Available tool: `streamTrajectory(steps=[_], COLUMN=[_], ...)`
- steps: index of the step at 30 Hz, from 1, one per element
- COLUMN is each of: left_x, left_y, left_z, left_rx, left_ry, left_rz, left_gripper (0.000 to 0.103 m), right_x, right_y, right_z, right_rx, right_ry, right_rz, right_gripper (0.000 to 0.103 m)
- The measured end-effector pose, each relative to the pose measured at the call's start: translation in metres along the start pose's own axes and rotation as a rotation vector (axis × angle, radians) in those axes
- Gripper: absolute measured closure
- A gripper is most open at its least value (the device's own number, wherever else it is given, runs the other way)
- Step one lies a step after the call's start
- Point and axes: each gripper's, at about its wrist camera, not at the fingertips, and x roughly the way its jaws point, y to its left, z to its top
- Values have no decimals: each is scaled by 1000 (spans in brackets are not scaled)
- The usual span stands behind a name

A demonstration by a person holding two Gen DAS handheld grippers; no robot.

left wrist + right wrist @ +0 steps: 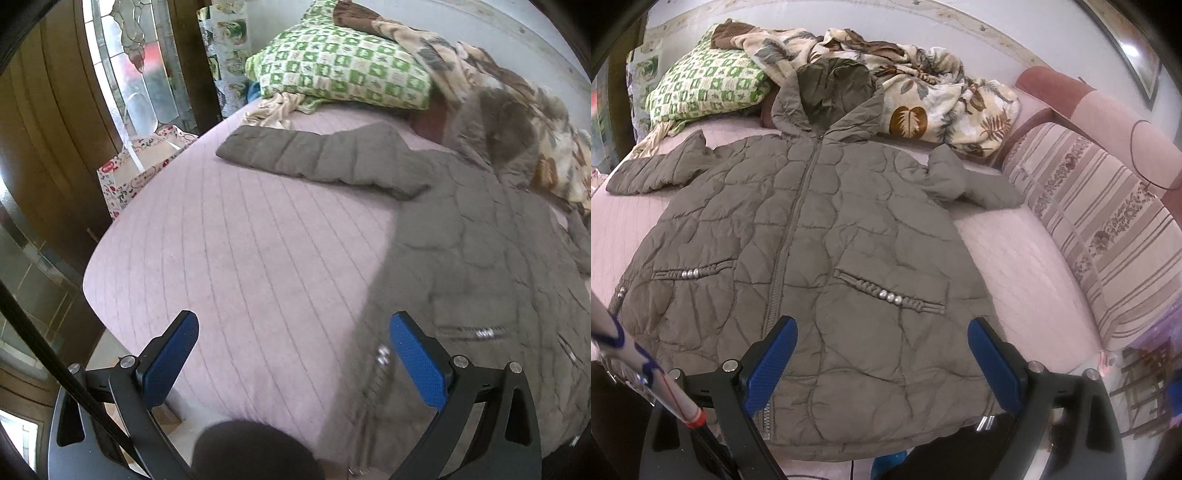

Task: Fold large clothes
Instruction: 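Move the left tool toward the jacket sleeve nearest it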

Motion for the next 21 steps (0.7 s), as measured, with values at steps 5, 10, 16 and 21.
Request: streamTrajectory(steps=[5, 10, 16, 21], left_x=[26, 58, 98, 133], left_y=[16, 31, 48, 67], left_z=[26, 51, 79, 102], left_rx=[-9, -34, -75, -120], left_ry=[-2, 17, 37, 49], left_rz=[20, 26, 22, 31], left_gripper=[2, 8, 10, 10], right_x=[4, 11, 26, 38], right_y=[11, 19, 27, 31], right_z=[2, 6, 8, 6], right_rx=[-16, -19, -30, -31], right_ry=[11, 16, 51, 80], right_rz=[2, -8, -17, -28], right_gripper=[7, 7, 7, 7])
